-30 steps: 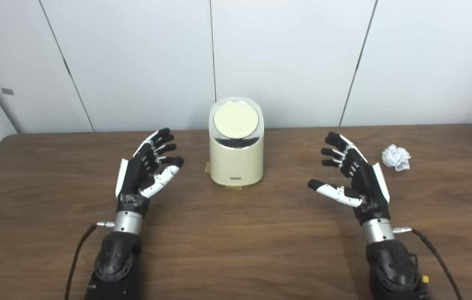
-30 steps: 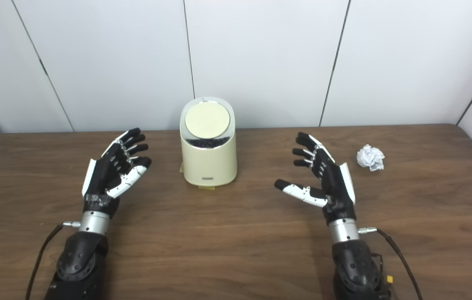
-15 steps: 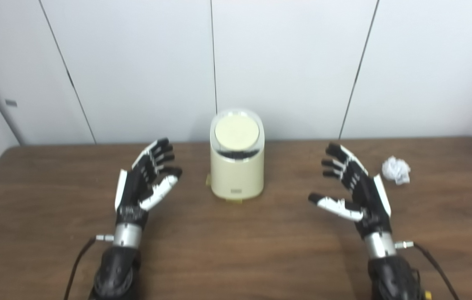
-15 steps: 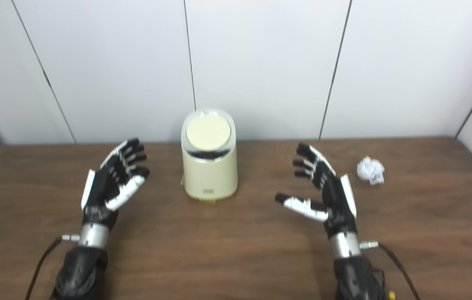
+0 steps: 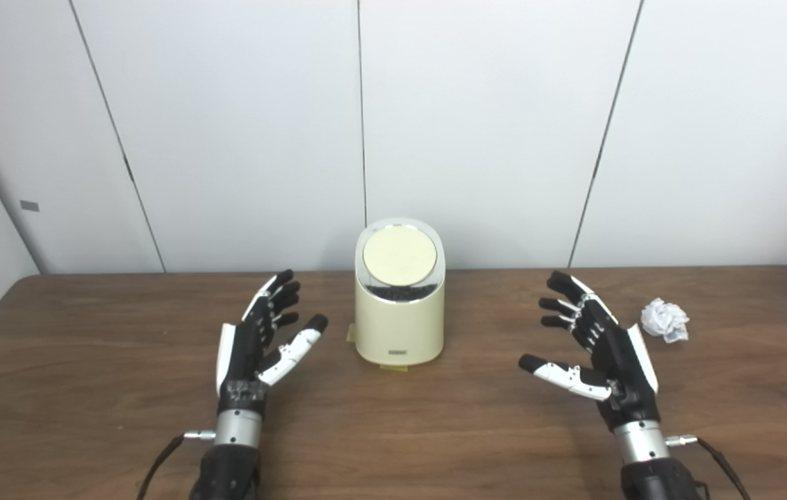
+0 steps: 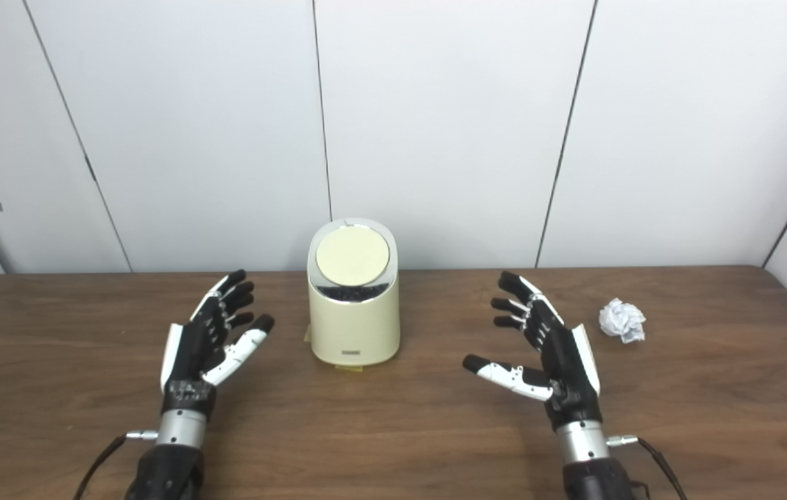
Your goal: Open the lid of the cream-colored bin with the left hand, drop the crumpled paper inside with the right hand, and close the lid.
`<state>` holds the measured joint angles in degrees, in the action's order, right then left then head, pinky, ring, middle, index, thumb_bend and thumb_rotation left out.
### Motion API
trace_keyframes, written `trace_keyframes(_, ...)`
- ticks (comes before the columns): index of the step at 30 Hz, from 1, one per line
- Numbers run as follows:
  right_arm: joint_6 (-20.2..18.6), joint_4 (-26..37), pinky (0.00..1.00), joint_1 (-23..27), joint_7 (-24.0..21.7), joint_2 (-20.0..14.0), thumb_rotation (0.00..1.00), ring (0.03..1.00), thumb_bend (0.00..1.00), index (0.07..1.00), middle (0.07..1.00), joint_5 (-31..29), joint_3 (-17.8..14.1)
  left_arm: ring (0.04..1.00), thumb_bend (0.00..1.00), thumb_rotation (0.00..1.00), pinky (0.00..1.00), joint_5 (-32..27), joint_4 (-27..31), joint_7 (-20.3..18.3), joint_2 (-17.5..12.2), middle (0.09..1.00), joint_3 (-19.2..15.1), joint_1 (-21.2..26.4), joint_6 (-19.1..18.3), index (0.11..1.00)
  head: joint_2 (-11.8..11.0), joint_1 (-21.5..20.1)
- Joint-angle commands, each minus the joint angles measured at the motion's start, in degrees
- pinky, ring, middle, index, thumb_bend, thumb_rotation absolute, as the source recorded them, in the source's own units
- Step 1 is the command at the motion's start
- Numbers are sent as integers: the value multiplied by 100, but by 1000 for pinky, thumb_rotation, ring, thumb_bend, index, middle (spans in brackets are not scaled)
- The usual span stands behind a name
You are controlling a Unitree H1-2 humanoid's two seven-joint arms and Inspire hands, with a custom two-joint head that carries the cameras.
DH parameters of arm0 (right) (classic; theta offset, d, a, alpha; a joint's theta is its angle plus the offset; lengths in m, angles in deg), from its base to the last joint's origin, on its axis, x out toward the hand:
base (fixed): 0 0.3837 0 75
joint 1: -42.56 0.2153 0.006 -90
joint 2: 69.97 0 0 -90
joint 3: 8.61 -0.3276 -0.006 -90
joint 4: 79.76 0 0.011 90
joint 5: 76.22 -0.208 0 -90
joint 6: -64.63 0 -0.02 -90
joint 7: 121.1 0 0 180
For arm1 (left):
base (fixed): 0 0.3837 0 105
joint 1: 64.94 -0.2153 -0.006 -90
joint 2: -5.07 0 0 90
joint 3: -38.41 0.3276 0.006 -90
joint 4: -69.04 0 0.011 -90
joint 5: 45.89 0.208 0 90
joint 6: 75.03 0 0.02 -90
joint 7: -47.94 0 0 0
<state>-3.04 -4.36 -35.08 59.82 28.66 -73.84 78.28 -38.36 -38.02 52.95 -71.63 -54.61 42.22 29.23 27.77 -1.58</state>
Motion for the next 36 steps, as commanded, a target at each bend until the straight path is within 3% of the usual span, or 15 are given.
trace_keyframes(1, 129, -474, 683, -341, 15, -13, 213, 768, 762, 841, 850, 3, 5, 884, 800, 400, 900, 145, 291, 143, -89, 856, 3, 420, -27, 911, 12, -11)
trace_keyframes(15, 143, -492, 673, -351, 51, -27, 213, 769, 760, 838, 850, 52, 5, 884, 857, 378, 890, 447, 151, 246, -143, 873, 262, 981, -289, 916, 67, -26)
trace_keyframes(26, 72, -475, 692, -343, 21, 3, 203, 778, 755, 842, 849, -17, 10, 862, 836, 356, 756, 550, -35, 277, -166, 875, 344, 1385, -310, 913, 74, -47)
trace_keyframes(36, 72, -478, 688, -358, 45, 34, 193, 772, 750, 838, 850, 9, 26, 874, 843, 323, 787, 553, -232, 174, -184, 876, 482, 1756, -487, 912, 85, -86)
